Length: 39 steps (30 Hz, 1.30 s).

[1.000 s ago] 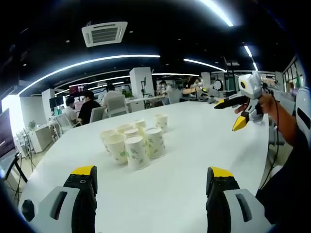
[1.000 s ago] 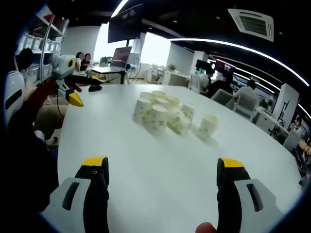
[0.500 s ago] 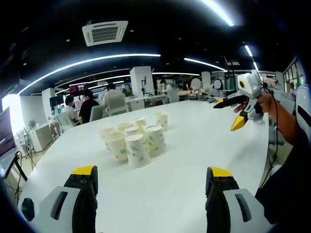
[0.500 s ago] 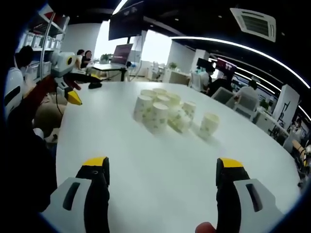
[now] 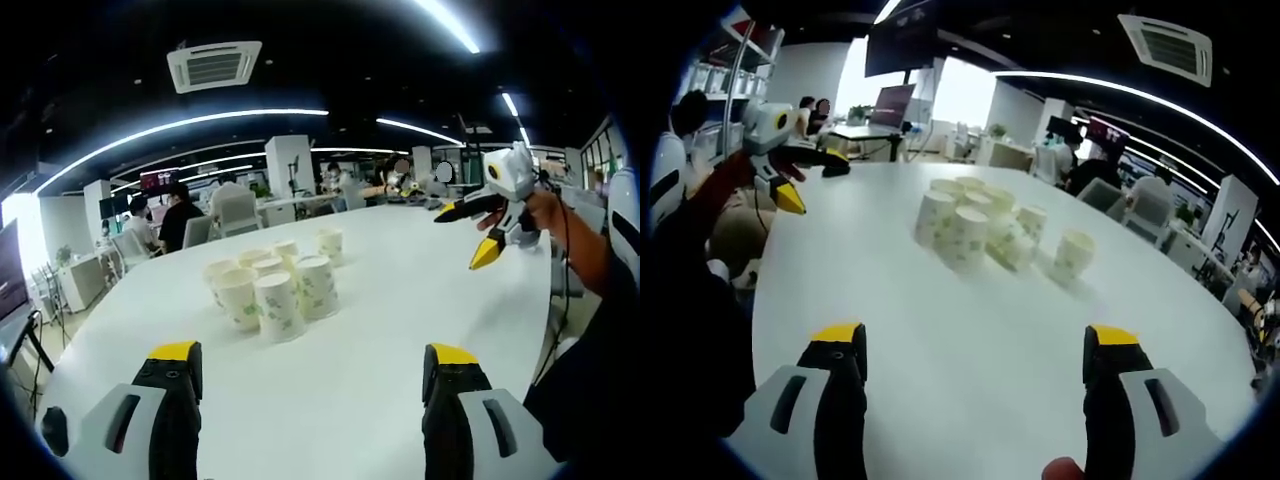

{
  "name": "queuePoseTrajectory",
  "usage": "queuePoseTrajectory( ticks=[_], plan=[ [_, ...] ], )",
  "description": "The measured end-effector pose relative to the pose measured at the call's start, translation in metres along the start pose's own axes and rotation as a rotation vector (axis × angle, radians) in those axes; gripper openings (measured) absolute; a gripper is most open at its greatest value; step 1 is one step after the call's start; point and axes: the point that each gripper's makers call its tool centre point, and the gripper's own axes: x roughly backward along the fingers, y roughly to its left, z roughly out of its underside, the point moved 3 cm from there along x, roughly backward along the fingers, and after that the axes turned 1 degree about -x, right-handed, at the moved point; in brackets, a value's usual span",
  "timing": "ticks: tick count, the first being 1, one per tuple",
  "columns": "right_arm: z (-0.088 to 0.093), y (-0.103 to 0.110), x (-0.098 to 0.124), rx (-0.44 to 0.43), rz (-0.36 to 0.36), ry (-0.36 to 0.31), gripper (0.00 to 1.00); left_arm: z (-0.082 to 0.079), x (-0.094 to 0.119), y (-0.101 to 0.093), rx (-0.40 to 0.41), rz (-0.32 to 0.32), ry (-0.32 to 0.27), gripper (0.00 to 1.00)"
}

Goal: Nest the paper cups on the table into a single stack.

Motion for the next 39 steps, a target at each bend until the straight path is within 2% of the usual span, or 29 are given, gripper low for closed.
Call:
queuePoseTrajectory(
  ticks=[30,35,39],
  plan=[
    [0.009,-0.009,-0.019,-0.006,-0.001,0.039,0.90,0.012,-0.004,-0.002,0.027,0.008,0.013,0.96],
    [0.003,-0.011,-0.030,0.022,-0.015,0.054,0.89,0.013,-0.004,-0.003,0.036,0.010,0.012,0.95],
    [-0.012,-0.017,-0.042,0.074,-0.027,0.057,0.88,0.014,-0.004,-0.007,0.046,0.017,0.001,0.95]
  ],
)
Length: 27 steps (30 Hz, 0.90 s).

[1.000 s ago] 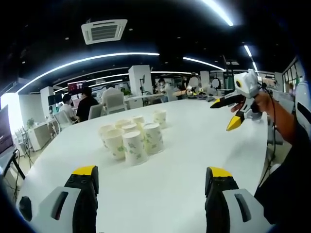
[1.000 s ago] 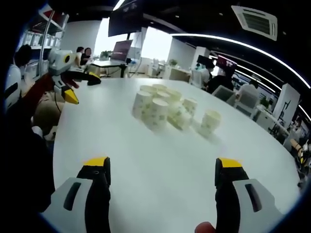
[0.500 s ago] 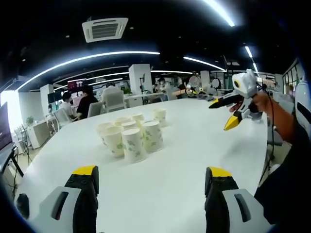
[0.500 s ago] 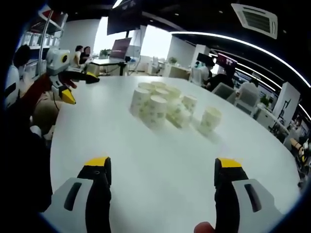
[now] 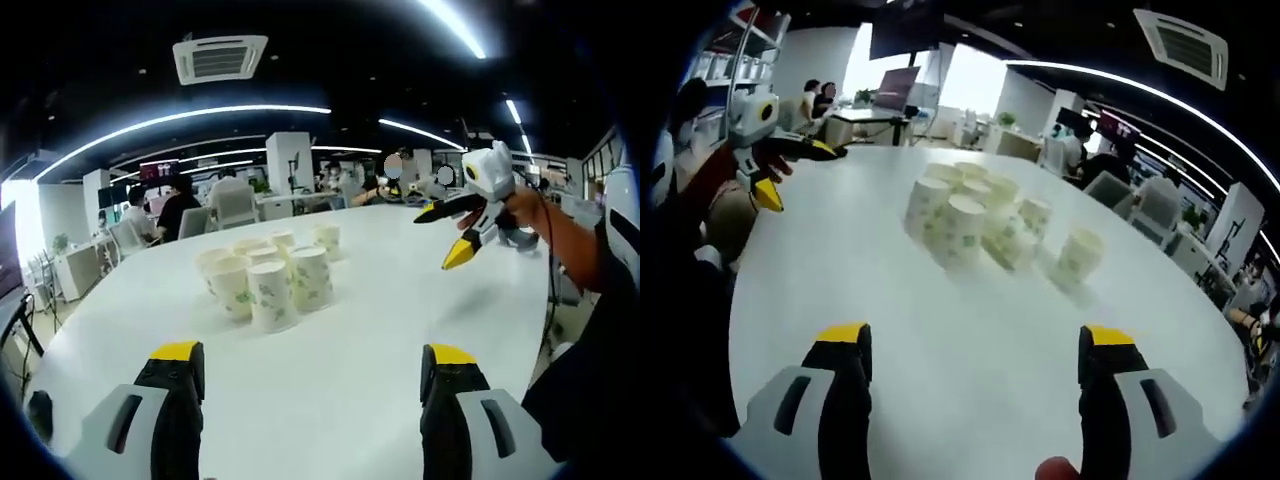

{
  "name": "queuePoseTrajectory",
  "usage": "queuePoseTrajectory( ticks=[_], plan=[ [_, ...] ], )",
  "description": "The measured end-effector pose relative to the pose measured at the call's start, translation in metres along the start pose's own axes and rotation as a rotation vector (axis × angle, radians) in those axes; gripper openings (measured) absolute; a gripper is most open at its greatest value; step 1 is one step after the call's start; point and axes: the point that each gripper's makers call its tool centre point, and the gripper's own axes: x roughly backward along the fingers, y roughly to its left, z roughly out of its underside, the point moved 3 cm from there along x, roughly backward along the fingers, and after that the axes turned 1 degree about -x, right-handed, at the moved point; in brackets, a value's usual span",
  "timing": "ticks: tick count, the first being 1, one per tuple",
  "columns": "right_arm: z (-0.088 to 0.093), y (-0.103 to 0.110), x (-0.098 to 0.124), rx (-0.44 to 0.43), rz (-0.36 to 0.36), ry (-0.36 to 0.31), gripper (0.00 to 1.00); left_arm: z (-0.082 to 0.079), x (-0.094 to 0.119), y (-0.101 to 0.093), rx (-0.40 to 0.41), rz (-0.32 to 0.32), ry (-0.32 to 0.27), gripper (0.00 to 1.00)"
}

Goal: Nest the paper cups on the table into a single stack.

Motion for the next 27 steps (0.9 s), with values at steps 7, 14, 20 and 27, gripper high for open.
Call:
queuePoseTrajectory(
  ticks=[7,14,20,27],
  plan=[
    [-0.027,-0.013,-0.026,0.128,-0.020,0.021,0.85,0.004,0.007,-0.007,0.030,0.007,-0.022,0.93],
    [-0.044,-0.020,-0.052,0.171,-0.066,0.037,0.78,0.006,0.014,-0.012,0.048,0.011,-0.037,0.88],
    [-0.048,-0.031,-0.083,0.198,-0.105,0.055,0.72,0.005,0.016,-0.018,0.043,0.024,-0.051,0.88],
    [-0.058,-0.045,-0.112,0.283,-0.098,0.099,0.65,0.007,0.021,-0.023,0.048,0.031,-0.052,0.88]
  ],
)
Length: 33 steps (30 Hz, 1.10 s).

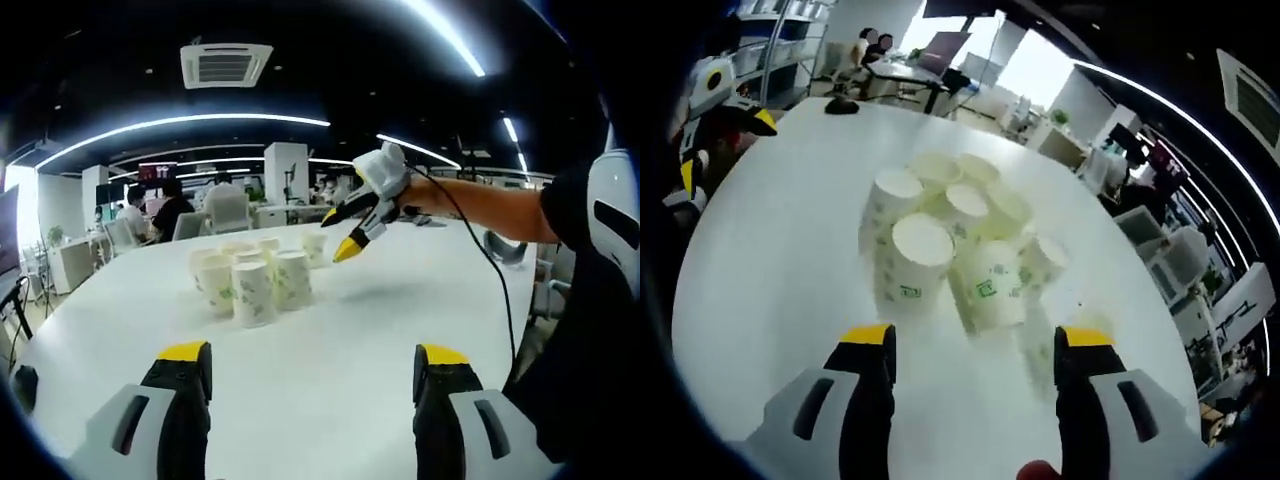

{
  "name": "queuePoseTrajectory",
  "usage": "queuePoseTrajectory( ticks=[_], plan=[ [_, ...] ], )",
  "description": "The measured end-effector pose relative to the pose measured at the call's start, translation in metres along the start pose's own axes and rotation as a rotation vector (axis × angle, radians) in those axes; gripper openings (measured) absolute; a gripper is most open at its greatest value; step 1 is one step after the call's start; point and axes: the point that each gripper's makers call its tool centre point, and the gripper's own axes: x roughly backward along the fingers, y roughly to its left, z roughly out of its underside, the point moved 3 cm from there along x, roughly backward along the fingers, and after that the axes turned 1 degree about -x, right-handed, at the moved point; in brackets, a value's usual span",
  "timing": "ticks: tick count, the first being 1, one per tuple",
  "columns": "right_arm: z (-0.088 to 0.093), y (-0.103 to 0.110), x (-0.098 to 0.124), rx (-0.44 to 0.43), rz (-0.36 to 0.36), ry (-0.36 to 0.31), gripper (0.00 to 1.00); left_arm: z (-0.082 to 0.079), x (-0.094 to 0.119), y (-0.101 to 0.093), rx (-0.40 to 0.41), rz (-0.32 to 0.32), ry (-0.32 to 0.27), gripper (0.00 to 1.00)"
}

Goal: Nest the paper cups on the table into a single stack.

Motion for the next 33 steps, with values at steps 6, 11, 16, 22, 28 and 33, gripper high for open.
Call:
queuePoseTrajectory(
  ticks=[6,11,16,22,28,33],
  plan=[
    [-0.005,-0.009,-0.024,0.098,-0.011,0.041,0.57,0.004,0.003,0.000,0.014,-0.009,-0.001,0.88],
    [-0.007,-0.012,-0.040,0.131,-0.029,0.072,0.53,0.009,0.002,-0.004,0.020,-0.005,0.004,0.87],
    [-0.006,-0.013,-0.052,0.140,-0.042,0.094,0.51,0.012,0.003,-0.006,0.026,-0.003,0.006,0.87],
    [-0.002,-0.008,-0.065,0.179,-0.062,0.130,0.49,0.017,0.004,-0.007,0.032,-0.008,0.015,0.87],
    [-0.004,-0.006,-0.075,0.206,-0.090,0.142,0.47,0.020,0.005,-0.009,0.040,-0.009,0.019,0.86],
    [-0.005,-0.005,-0.083,0.229,-0.111,0.155,0.45,0.024,0.003,-0.010,0.043,-0.007,0.028,0.86]
  ],
)
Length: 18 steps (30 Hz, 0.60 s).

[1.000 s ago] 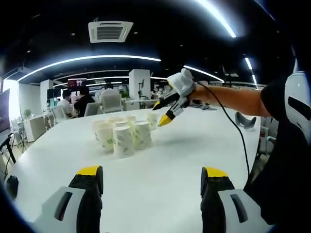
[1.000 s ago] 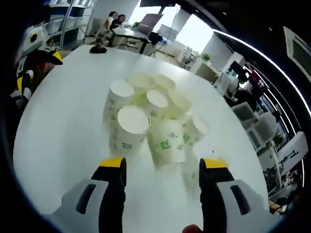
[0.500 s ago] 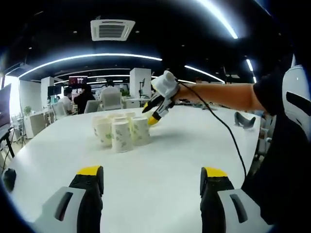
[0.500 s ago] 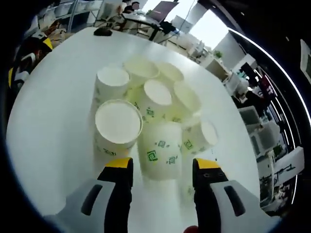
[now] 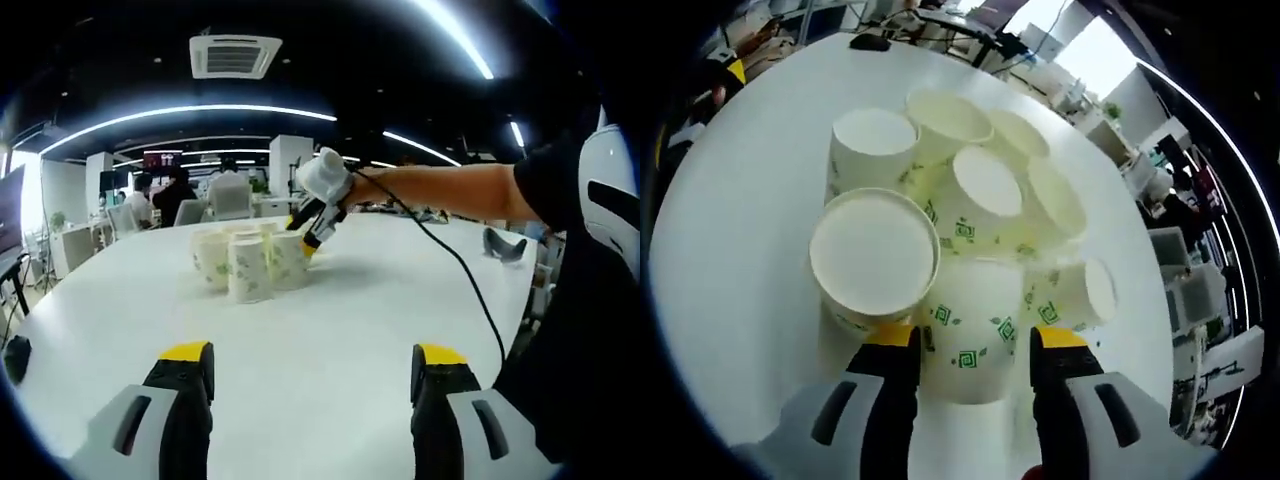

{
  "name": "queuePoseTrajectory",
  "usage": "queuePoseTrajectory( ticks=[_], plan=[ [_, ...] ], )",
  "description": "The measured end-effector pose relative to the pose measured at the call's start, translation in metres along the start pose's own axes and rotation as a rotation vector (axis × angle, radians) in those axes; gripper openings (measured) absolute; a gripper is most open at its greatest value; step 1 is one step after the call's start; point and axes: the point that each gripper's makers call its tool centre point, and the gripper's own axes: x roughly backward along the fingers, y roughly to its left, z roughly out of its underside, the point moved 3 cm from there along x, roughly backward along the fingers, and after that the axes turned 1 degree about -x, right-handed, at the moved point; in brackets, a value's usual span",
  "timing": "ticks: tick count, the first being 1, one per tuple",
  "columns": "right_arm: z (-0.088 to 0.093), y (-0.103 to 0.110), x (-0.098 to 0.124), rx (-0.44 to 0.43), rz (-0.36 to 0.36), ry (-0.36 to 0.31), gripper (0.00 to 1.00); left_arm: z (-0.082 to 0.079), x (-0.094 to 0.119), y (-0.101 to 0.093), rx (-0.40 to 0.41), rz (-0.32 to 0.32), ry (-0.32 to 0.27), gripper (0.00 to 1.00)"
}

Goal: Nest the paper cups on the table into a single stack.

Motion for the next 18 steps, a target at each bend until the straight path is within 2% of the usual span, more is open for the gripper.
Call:
queuePoseTrajectory(
  ticks=[3,11,18],
  plan=[
    [0.001,0.001,-0.004,0.000,-0.007,0.003,0.42,0.001,0.000,0.000,0.001,0.000,0.003,0.86],
    [0.004,0.001,-0.003,-0.018,0.012,-0.014,0.42,0.001,-0.003,0.000,0.005,0.003,0.004,0.85],
    [0.006,-0.004,0.006,-0.026,0.043,-0.027,0.41,-0.001,-0.007,-0.002,0.003,0.014,0.003,0.85]
  ],
)
